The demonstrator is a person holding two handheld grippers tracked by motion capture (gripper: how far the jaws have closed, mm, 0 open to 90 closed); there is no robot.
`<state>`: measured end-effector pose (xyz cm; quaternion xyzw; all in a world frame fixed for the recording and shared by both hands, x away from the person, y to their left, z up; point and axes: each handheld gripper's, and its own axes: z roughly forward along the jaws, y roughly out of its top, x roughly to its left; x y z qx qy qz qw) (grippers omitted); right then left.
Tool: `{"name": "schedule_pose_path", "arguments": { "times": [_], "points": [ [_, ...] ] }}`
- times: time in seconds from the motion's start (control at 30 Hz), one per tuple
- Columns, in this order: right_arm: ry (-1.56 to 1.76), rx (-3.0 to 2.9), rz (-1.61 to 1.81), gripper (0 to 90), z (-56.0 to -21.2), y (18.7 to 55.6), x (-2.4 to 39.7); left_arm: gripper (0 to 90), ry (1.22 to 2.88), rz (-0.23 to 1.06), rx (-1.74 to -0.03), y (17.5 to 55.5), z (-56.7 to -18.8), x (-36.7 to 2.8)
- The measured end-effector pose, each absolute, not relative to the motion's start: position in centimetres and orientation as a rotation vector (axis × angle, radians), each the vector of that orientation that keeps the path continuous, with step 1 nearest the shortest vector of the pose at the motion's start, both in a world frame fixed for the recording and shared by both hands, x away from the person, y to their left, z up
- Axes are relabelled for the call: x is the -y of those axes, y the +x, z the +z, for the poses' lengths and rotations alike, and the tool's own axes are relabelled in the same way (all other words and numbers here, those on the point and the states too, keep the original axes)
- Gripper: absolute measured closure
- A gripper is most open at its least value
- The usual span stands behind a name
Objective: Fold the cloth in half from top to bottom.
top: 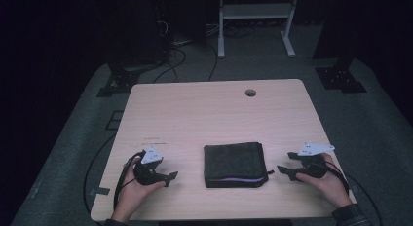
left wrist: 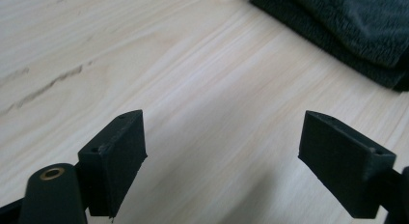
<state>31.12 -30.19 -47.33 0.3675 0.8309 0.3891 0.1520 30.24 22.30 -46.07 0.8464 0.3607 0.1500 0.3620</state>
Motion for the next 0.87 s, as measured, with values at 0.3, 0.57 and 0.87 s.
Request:
{"name": "schedule_pose_path", "arguments": {
  "times": [0.3, 0.57, 0.87],
  "points": [
    [1.133, -2.364, 1.060, 20.7, -48.1, 30.6, 31.4, 8.5, 2.202, 0.405, -0.965, 30.0, -47.3, -24.1],
    [1.126, -2.346, 1.035, 14.3, -48.7, 30.6, 31.5, 1.8, 2.191, 0.415, -0.931, 30.1, -48.3, -25.2],
    [1.128, -2.345, 1.032, 13.0, -48.7, 30.7, 31.5, 0.0, 2.190, 0.412, -0.939, 30.2, -48.4, -25.1]
  ]
}}
